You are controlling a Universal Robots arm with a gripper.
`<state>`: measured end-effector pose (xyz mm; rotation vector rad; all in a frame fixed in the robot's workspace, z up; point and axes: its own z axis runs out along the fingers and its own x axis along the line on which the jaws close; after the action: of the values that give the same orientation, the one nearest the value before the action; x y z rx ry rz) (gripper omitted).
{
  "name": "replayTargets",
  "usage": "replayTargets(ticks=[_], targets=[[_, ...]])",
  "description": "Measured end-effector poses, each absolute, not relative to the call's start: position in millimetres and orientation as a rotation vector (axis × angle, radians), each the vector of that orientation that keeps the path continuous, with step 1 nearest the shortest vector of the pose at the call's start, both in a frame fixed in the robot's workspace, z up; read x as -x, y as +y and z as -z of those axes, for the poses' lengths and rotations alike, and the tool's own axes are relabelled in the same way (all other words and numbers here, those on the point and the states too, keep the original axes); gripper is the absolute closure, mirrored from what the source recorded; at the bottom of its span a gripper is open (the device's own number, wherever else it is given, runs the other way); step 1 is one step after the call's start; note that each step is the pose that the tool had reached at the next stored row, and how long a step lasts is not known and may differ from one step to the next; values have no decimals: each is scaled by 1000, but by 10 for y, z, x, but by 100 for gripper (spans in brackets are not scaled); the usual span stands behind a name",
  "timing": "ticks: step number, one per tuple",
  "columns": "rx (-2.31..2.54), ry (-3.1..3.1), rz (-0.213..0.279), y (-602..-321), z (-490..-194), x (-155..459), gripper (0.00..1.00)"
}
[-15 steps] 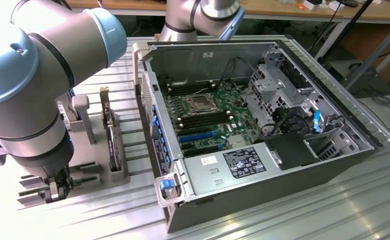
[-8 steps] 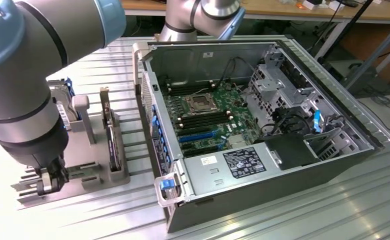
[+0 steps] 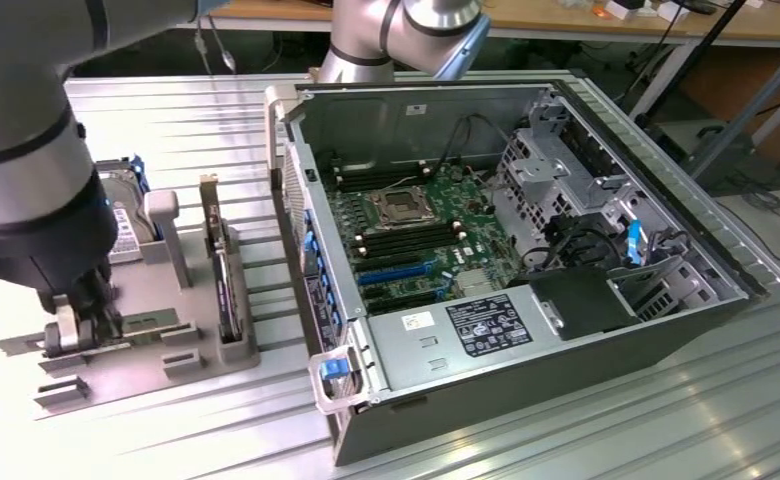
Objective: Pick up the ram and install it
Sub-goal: 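Pick up the ram and move it above insertion slot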
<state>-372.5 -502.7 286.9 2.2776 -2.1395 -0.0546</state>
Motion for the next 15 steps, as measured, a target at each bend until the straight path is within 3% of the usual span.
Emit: replayTargets(ticks=[15], targets=[[-2257, -2122, 14, -4655, -3750, 3687, 86]])
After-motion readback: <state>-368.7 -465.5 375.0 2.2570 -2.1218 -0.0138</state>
